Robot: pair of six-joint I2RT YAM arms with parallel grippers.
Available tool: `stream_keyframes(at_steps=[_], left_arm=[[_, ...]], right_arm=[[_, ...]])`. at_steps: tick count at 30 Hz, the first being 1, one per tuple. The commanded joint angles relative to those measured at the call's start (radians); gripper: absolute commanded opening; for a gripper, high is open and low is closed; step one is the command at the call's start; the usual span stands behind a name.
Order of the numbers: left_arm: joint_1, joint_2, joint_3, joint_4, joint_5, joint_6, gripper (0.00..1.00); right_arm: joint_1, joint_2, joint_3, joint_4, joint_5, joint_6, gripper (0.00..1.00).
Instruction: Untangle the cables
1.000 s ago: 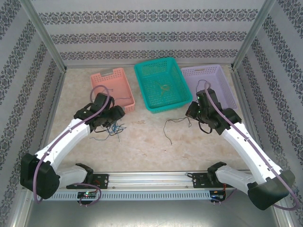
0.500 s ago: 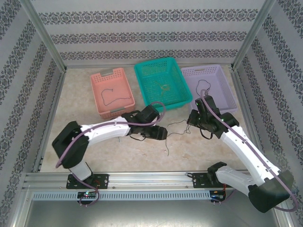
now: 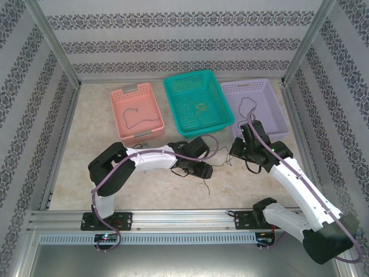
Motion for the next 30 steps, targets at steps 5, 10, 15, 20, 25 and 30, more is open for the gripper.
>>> stream_keyframes(at_steps=[5, 10, 15, 20, 25, 30], left_arm=[[-0.036, 0.053, 0.052, -0.014, -0.006, 0.041, 0.5], [-0.057, 0.081, 0.068, -0.094, -0.139, 0.047, 0.28], [-0.043, 0.003, 0.042, -0.2, -0.35, 0.054, 0.0], [0.005, -0.174, -0.032, -0.257, -0.363, 0.147, 0.0], [0.017, -0.295, -0.091, -0.345, -0.327, 0.262, 0.0], [0.017, -0.405, -0.154, -0.393, -0.364, 0.301, 0.0]], right_arm=[[-0.017, -0.023, -0.039, -0.025, -0.014, 0.016, 0.0], [-0.02, -0.027, -0.04, -0.032, -0.014, 0.02, 0.0], [-0.021, -0.032, -0.054, -0.046, -0.036, 0.026, 0.0], [0.012, -0.004, -0.095, -0.036, -0.123, 0.043, 0.0], [0.074, 0.028, -0.099, -0.051, -0.131, 0.044, 0.33], [0.077, 0.05, -0.033, -0.065, -0.083, -0.022, 0.55]])
